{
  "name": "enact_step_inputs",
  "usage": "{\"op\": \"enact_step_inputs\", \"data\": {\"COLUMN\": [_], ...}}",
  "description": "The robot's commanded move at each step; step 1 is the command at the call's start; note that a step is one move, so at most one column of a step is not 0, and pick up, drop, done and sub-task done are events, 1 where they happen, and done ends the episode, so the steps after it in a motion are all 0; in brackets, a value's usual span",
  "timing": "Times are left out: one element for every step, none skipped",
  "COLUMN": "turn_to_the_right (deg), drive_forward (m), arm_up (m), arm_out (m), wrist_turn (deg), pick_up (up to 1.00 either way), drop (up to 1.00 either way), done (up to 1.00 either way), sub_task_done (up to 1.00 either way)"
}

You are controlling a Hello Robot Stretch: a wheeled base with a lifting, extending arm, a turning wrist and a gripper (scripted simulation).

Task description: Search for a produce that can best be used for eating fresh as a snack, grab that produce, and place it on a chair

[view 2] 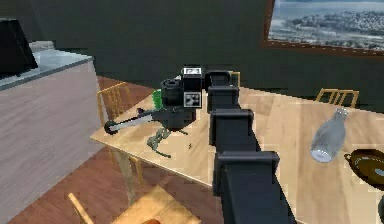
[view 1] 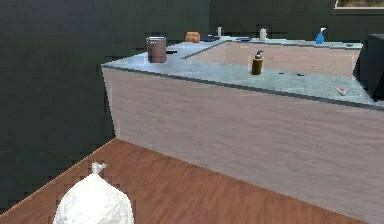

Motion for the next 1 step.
{"op": "enact_step_inputs", "data": {"turn_to_the_right": [0.0], "drive_forward": [0.00], "arm_up": [0.00], "arm_out": [0.00], "wrist_turn": [0.0], "pick_up": [0.00], "drop": [0.00], "done": [1.00], "sub_task_done": [0.00]}}
